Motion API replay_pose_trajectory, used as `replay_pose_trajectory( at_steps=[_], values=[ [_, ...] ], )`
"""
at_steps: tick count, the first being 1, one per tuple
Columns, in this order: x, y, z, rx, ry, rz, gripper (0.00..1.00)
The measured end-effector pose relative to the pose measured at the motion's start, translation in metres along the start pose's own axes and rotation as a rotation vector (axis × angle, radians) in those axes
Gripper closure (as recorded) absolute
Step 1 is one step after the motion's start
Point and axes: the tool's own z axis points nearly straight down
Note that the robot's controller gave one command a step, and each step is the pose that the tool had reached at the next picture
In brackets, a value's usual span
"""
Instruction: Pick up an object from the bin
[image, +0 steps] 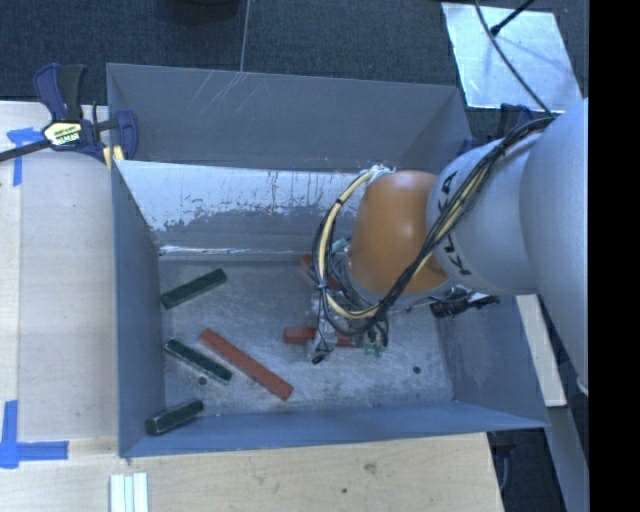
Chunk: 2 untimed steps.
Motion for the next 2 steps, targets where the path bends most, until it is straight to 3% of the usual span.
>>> replay_pose_trajectory(
  at_steps=[1, 2],
  values=[
    [-0.018, -0.008, -0.112, -0.002, -0.008, 0.035, 1.0],
    [-0.044, -0.018, -0.173, 0.0, -0.006, -0.299, 1.0]
  ],
)
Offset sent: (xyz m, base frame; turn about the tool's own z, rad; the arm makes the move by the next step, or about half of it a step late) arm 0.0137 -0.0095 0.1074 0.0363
